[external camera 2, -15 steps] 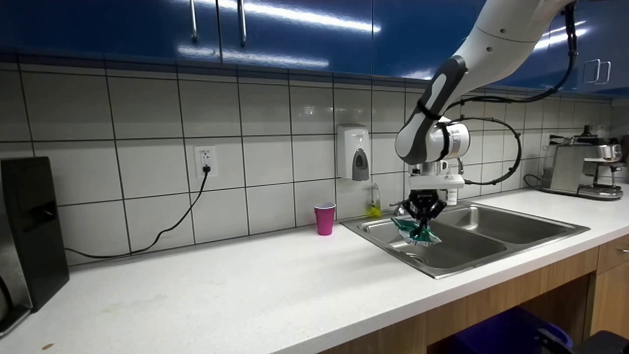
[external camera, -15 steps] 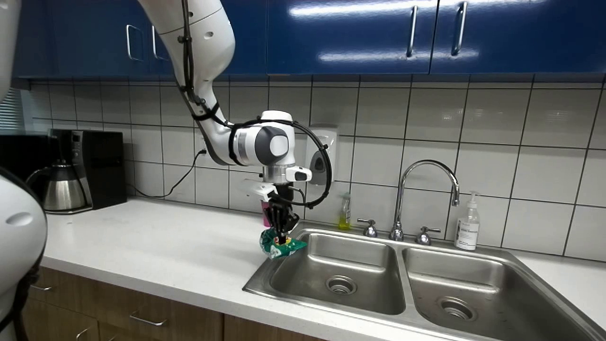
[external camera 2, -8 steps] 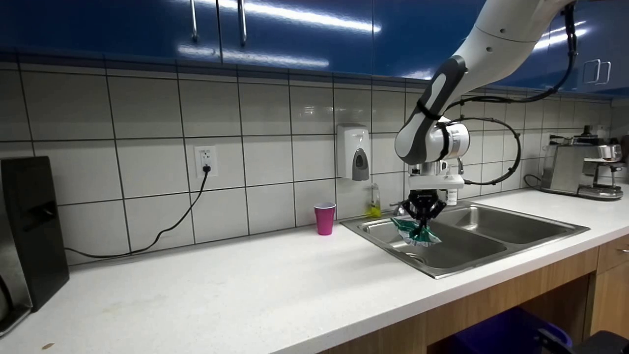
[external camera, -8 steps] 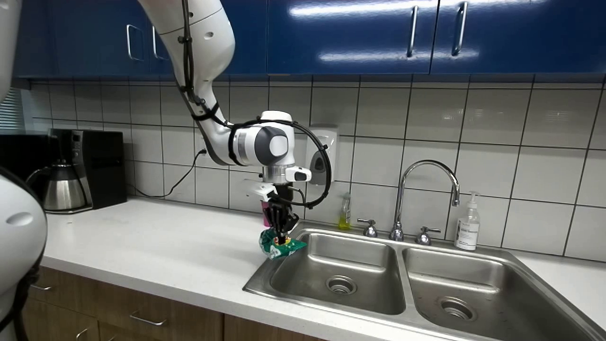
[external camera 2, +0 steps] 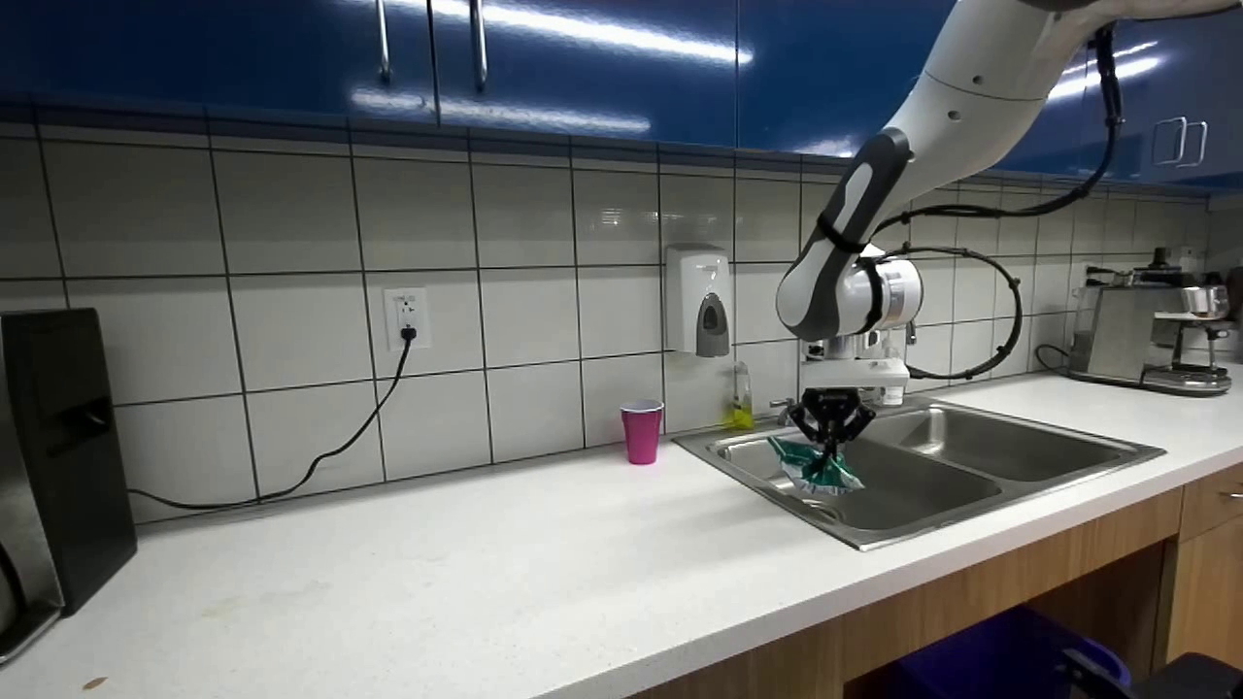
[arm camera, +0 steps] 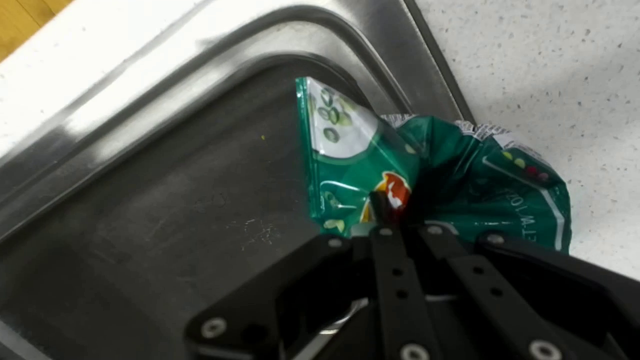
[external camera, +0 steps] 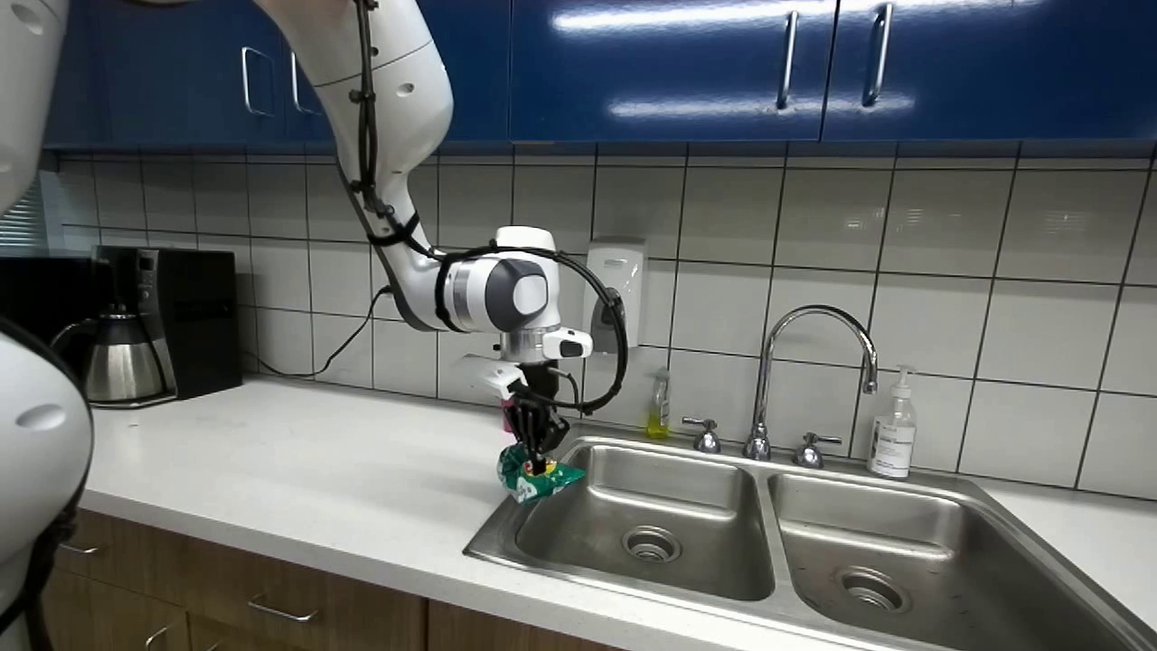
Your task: Put the green packet inside the sink
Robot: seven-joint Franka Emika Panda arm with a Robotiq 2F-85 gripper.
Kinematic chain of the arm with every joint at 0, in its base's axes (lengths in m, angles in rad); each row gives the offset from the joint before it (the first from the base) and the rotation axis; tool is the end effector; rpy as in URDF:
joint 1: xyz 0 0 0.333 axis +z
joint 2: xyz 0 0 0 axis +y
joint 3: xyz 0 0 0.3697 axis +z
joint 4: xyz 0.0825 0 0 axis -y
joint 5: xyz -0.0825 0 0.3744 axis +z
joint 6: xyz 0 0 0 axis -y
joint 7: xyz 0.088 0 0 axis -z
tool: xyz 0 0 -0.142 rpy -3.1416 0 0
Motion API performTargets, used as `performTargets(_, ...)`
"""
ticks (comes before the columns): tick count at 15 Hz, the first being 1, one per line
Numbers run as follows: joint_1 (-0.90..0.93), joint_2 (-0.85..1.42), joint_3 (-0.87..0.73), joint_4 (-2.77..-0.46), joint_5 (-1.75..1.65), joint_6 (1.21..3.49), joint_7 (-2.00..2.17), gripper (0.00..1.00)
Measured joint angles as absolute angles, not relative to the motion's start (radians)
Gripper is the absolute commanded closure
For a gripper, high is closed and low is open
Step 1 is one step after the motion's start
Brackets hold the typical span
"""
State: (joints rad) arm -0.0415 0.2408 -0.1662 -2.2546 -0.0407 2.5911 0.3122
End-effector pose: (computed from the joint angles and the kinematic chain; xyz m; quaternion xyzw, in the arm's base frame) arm 0.5491 -0.1146 0.2920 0.9697 -0.2371 0.0507 0.0285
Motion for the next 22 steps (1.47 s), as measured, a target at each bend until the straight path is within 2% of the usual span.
performTargets(6,-0.036,0.344,-0.215,-2.192,-0.067,2.686,0.374,0.99)
performTargets(13,-0.037,0.435,-0.308,-2.111,-0.088,2.695,0.386,0.99)
performTargets(22,-0.075,0.651,-0.313,-1.965,-0.043,2.695,0.386,0.99)
